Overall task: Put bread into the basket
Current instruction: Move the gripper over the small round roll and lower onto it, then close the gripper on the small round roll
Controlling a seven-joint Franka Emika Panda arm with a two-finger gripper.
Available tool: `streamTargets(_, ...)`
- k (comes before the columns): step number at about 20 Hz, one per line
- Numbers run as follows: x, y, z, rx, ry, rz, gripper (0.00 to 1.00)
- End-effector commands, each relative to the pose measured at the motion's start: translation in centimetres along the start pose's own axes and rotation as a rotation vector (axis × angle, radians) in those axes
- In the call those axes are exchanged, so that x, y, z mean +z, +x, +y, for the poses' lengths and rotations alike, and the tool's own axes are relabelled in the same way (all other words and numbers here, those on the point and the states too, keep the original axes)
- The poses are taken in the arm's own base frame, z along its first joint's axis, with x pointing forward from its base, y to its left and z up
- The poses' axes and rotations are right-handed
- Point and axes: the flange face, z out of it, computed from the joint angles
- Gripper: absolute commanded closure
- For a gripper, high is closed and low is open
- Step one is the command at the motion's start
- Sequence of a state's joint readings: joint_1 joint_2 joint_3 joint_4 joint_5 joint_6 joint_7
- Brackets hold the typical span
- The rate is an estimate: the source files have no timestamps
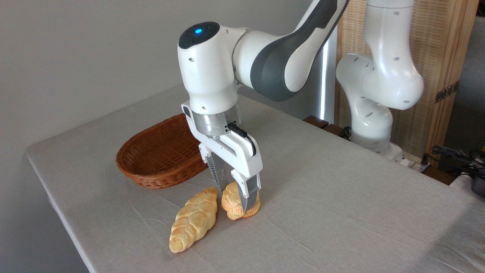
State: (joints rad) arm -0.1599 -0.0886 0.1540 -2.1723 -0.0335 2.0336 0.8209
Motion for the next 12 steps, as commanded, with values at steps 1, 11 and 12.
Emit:
streamTargets(1,0.48,-0.40,-0.19,0.034,0.014,-0.005,0.00)
streamTargets(11,0.29,-0.10,-0.38,0.037,0.035,0.015,0.58)
streamTargets(12,0.28,-0.15,-0.43,0.035,0.034,0.016,0.58)
